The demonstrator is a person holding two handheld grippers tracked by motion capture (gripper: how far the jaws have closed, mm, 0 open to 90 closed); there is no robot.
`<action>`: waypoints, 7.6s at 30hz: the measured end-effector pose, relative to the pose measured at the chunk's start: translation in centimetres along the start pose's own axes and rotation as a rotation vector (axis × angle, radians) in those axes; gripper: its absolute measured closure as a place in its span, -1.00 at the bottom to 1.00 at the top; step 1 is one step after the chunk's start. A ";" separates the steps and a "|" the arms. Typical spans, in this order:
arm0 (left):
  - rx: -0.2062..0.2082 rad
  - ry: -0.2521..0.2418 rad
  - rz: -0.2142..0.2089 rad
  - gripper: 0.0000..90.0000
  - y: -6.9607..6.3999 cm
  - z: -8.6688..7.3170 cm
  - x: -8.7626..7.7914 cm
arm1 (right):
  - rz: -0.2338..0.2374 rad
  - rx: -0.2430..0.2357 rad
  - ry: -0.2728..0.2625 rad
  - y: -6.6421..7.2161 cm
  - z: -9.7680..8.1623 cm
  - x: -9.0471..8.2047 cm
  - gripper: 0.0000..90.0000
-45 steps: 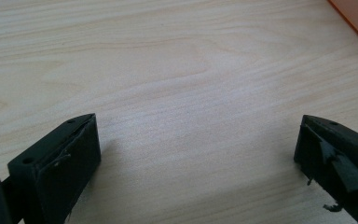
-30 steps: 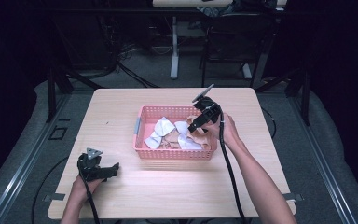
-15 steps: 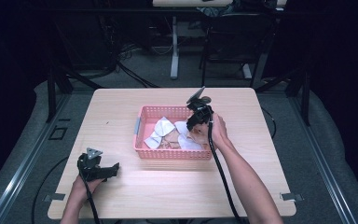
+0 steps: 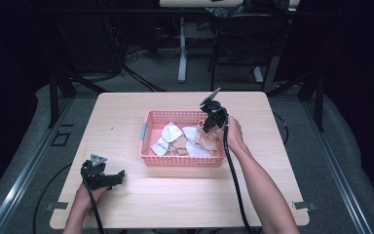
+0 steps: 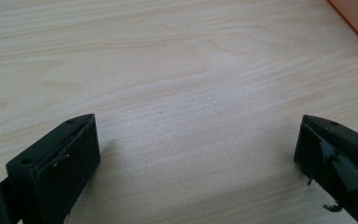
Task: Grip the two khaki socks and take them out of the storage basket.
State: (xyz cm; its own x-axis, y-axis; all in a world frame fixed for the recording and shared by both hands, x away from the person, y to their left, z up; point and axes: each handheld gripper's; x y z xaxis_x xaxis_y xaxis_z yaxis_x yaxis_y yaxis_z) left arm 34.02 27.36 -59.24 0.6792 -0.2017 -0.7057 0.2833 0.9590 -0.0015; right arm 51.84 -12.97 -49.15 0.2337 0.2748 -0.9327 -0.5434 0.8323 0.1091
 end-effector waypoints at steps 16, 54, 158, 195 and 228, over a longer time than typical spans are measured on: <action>0.000 0.000 0.002 -1.00 0.0 0.0 0.0 | 0.066 -0.027 -0.011 0.3 0.0 -2.4 0.81; 0.000 0.002 0.004 -1.00 0.0 0.0 0.0 | 0.108 -0.047 -0.077 -0.8 -0.3 -11.0 0.80; -0.003 -0.004 0.004 -1.00 -0.1 0.0 0.1 | 0.045 0.123 -0.058 -9.3 -12.7 -7.3 -0.81; 0.002 -0.001 0.000 -1.00 -0.1 0.0 0.0 | 0.069 -0.034 -0.160 -3.2 -8.5 -11.4 -0.97; 0.001 0.000 0.000 -1.00 -0.1 0.0 0.0 | 0.096 -0.192 0.058 3.1 -3.1 -2.5 -0.69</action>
State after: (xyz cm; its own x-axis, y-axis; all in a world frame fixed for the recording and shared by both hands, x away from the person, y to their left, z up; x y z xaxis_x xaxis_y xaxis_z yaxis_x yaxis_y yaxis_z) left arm 33.98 27.26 -59.24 0.6793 -0.2021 -0.7055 0.2844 0.9587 -0.0008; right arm 47.05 -12.54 -47.49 0.1303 0.3155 -0.9399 -0.7061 0.6951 0.1354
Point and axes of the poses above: each handheld gripper's, and its own axes: x roughly forward along the jaws, z roughly out of its top, y roughly to its left
